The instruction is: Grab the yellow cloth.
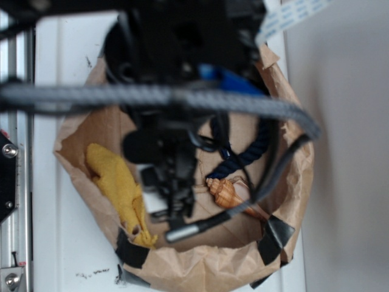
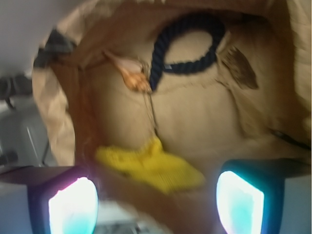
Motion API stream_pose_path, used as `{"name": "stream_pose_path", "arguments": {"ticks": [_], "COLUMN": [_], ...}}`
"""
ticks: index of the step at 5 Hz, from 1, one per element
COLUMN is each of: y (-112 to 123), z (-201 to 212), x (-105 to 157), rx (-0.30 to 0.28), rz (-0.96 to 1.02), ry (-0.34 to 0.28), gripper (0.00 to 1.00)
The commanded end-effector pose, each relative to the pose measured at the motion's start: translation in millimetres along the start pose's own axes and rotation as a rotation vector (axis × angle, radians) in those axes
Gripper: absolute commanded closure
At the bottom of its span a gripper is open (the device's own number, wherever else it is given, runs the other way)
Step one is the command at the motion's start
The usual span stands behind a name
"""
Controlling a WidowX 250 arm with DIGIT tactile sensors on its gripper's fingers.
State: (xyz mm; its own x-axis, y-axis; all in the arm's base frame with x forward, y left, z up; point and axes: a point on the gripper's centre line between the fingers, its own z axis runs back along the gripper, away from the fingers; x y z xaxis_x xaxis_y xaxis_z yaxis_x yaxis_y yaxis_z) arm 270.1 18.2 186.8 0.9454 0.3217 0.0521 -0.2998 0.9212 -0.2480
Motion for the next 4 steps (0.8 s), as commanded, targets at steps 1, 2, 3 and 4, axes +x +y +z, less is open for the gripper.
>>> {"name": "stream_pose_path", "arguments": {"ticks": [1,2,3,4], "y": [1,-3,-8,-13], "z": [-47,-77,-95,-104], "x": [0,0,-6,-10], "rx": [-0.007,-0.012,-0.034,-0.082], "rz": [0.131,0.191,0.196,0.158], "ry": [-0.008,0.087,0.155,0.274], "gripper": [0.0,0.0,0.0,0.0]}}
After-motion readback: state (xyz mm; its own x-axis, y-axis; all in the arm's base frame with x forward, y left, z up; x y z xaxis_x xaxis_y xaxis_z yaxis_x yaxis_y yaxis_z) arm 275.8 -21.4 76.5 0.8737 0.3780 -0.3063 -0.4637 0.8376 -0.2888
